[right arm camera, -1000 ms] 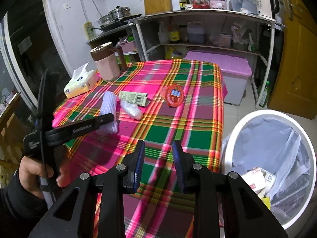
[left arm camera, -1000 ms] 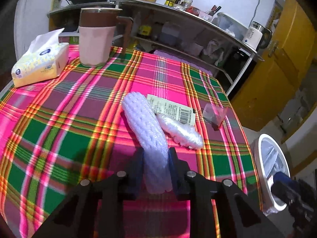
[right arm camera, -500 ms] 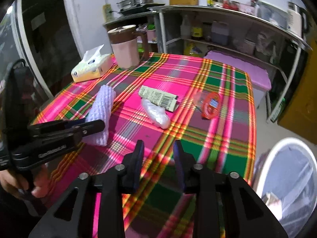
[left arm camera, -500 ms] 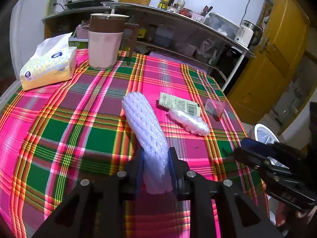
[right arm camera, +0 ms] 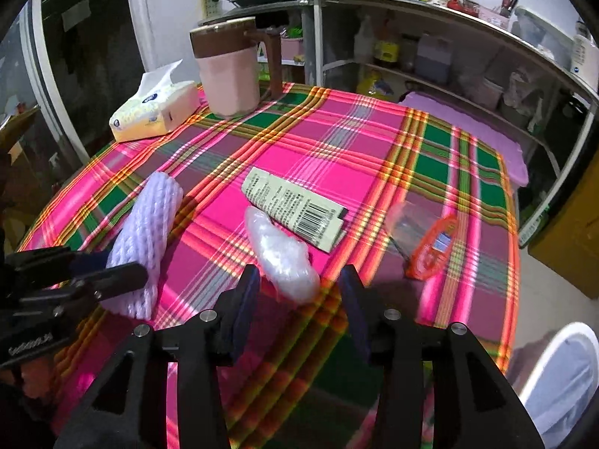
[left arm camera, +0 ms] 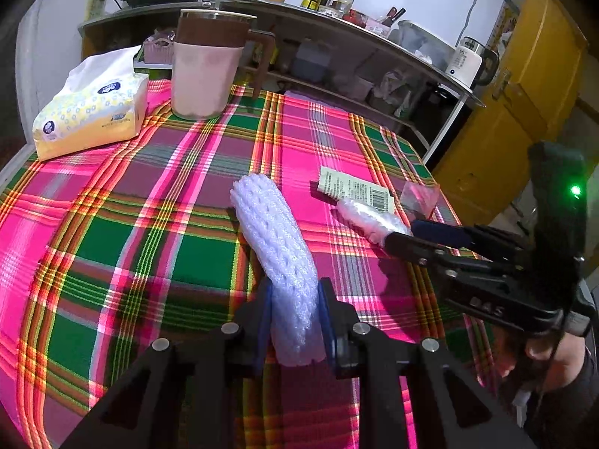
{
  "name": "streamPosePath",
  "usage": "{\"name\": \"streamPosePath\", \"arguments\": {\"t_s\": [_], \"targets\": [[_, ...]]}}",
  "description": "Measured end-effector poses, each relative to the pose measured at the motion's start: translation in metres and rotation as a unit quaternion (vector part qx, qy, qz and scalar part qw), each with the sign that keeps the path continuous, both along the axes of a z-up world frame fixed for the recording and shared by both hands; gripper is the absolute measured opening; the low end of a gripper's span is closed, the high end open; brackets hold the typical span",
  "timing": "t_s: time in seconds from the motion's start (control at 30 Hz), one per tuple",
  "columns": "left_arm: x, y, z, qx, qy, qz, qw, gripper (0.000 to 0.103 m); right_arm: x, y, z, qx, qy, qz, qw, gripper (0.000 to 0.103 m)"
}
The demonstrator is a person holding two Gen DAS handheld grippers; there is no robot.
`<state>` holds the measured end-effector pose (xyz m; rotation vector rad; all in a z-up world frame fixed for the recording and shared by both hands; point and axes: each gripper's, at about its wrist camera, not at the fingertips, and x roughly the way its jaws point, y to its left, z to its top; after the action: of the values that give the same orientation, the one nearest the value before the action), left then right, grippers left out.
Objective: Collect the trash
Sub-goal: 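Grasp the white foam net with the left tool while the right tool grasps the plastic bag, then carry the foam net and plastic bag over the bin with both tools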
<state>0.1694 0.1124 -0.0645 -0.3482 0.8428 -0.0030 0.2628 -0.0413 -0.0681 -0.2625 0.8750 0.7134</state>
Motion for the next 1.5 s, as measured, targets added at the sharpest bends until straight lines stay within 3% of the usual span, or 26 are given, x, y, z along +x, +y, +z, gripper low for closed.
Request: {"name": "streamPosePath", "arguments": {"t_s": [0.1, 0.13, 0.23, 0.97, 1.5], "targets": [[0.001, 0.0, -0.001, -0.001, 0.0, -0.002, 1.0, 0.024, 0.004, 0.005, -0.005, 0.001, 0.01, 0.0, 1.0, 0.042], [0.001, 0.001, -0.001, -0.001, 0.0, -0.002, 1.0, 0.024, 0.003, 0.006, -0.006, 0.003, 0.014, 0.001, 1.0, 0.032], [0.001, 0.0, -0.001, 0.001, -0.001, -0.004, 1.0, 0.024, -0.002, 0.005, -0.005, 0.005, 0.013, -0.002, 1.0, 0.03], [-0.051, -0.058, 0.033, 0.033, -0.039, -0.047, 0.9976, 0.024, -0.096, -0.071, 0.04, 0.075, -0.01, -0.07, 0.995, 0.029], [-0.08, -0.105, 0.06, 0.047, -0.067, -0.084, 0.9931, 0.024, -0.137, -0.12, 0.059, 0.099, -0.021, -0.109, 0.989, 0.029]]}}
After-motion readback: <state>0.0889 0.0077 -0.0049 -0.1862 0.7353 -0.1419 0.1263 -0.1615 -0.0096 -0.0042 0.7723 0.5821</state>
